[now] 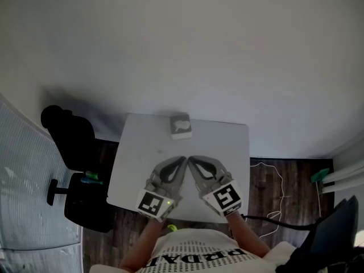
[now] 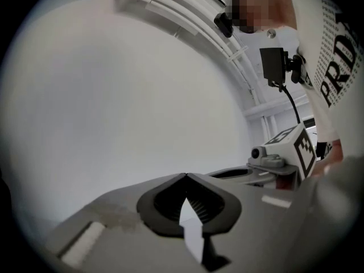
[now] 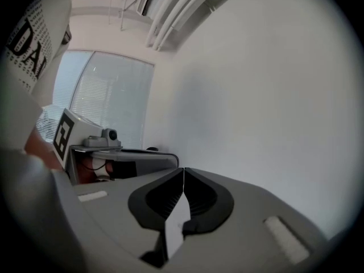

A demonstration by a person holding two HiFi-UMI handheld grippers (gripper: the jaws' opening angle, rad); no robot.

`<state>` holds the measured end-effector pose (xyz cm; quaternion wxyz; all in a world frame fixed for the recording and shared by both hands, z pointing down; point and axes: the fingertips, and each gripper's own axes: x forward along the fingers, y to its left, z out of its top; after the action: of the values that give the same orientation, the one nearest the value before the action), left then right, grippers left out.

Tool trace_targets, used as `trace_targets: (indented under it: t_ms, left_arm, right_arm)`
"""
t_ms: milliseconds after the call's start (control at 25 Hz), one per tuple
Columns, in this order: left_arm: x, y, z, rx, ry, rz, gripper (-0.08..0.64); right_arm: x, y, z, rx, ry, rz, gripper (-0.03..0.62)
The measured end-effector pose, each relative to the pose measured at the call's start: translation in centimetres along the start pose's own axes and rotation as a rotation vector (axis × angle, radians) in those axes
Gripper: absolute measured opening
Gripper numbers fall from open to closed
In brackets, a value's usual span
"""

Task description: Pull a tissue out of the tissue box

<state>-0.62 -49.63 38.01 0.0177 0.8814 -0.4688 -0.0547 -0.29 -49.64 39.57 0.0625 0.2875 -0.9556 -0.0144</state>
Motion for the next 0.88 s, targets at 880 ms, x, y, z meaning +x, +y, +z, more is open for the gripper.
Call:
trace_targets:
  t_ms: [880]
  left_arm:
    - [3.1, 3.8, -1.9, -0.023, 0.046, -0.031, -0.009]
  right_arm:
    - [4.2, -3.4, -1.9, -0.011, 0.057, -0.01, 0.0]
